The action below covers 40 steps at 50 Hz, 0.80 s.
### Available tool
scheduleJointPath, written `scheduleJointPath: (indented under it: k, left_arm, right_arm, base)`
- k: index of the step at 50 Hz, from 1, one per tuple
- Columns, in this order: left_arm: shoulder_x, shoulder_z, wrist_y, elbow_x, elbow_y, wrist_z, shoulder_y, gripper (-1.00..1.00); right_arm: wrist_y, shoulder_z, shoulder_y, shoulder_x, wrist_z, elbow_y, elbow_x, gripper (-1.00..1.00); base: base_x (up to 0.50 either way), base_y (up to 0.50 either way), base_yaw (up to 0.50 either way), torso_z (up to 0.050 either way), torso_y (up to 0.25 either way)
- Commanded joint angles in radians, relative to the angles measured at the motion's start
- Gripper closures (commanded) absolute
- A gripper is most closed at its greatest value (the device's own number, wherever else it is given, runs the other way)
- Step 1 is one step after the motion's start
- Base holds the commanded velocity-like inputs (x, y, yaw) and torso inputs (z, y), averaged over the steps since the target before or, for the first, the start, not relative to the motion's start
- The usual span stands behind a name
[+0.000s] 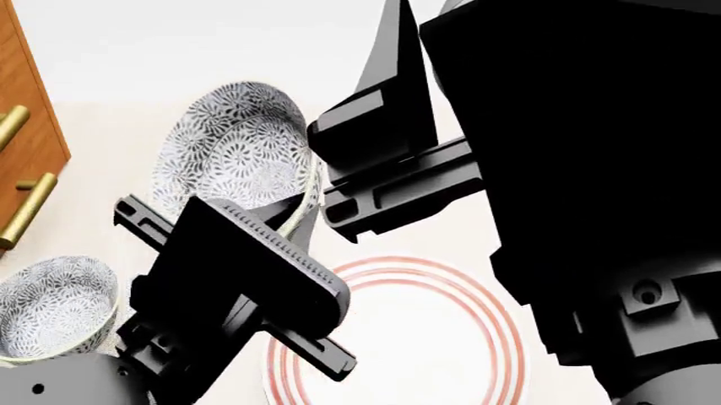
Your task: Put the bowl at the front on the plate.
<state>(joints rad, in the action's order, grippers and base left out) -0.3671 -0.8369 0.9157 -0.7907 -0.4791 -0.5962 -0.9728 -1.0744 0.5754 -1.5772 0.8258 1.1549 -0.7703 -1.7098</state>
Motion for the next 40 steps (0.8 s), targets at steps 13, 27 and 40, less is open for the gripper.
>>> scheduleJointPath:
  k: [13,27,40]
  left_arm:
    - [0.054,-0.130,-0.002,0.101,0.100,0.044,-0.040,1.00]
    - [0.096,-0.175,-0.031,0.144,0.211,0.065,-0.040,1.00]
    - [0.132,-0.180,-0.044,0.116,0.264,0.115,-0.045,1.00]
  right_arm:
    - [0.005,0.002,-0.013,0.004,0.002,-0.011,-0.005,-1.00]
    - [0.009,0.001,-0.024,0.010,0.010,-0.020,-0.017,-1.00]
    - [0.016,-0.004,-0.039,0.025,0.031,-0.034,-0.044,-1.00]
  base:
    - [0.00,0.00,0.00,0.000,0.000]
    - [0.00,0.00,0.00,0.000,0.001]
    - [0.00,0.00,0.00,0.000,0.000]
